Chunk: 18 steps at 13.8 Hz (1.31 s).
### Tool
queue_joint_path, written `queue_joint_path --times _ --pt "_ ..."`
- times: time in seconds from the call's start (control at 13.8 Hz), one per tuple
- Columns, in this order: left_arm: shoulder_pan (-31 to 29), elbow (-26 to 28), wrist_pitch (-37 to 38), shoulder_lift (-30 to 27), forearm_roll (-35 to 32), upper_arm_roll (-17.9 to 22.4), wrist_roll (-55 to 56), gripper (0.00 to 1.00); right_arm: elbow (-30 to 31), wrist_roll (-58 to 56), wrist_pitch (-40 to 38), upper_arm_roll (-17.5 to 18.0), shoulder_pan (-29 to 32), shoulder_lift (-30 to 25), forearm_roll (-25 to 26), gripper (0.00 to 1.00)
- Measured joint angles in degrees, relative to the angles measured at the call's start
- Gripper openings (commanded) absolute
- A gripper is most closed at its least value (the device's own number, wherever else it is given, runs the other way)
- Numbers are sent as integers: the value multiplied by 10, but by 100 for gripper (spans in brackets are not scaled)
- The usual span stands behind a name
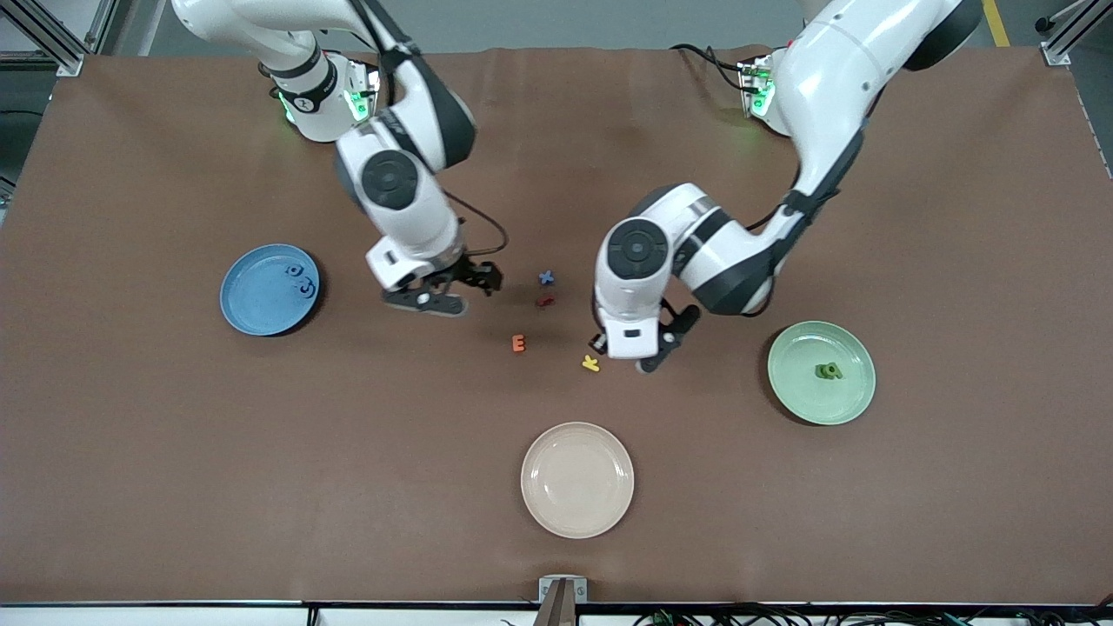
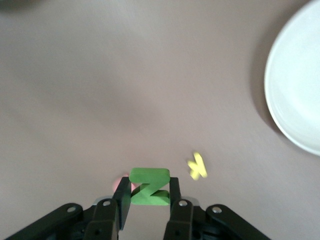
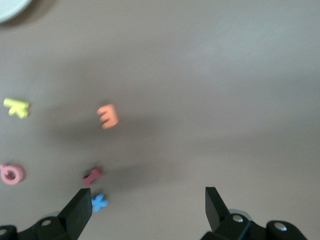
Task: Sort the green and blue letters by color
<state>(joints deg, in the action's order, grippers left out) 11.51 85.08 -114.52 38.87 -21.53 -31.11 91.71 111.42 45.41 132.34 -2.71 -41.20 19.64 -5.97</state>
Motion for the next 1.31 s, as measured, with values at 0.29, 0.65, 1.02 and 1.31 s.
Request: queue_joint_path --times 0.29,0.65,1.02,1.31 --pt "-82 78 0 -34 -16 1 -94 0 2 44 93 1 -69 75 0 100" --pt "-173 156 -11 -53 -66 1 -184 0 1 52 143 0 -114 130 0 98" --pt "-286 175 -21 -59 -67 0 -313 0 -4 51 143 0 -125 136 23 92" --pt "-334 210 -96 -59 -67 0 -396 0 -16 51 143 -2 -125 150 51 87"
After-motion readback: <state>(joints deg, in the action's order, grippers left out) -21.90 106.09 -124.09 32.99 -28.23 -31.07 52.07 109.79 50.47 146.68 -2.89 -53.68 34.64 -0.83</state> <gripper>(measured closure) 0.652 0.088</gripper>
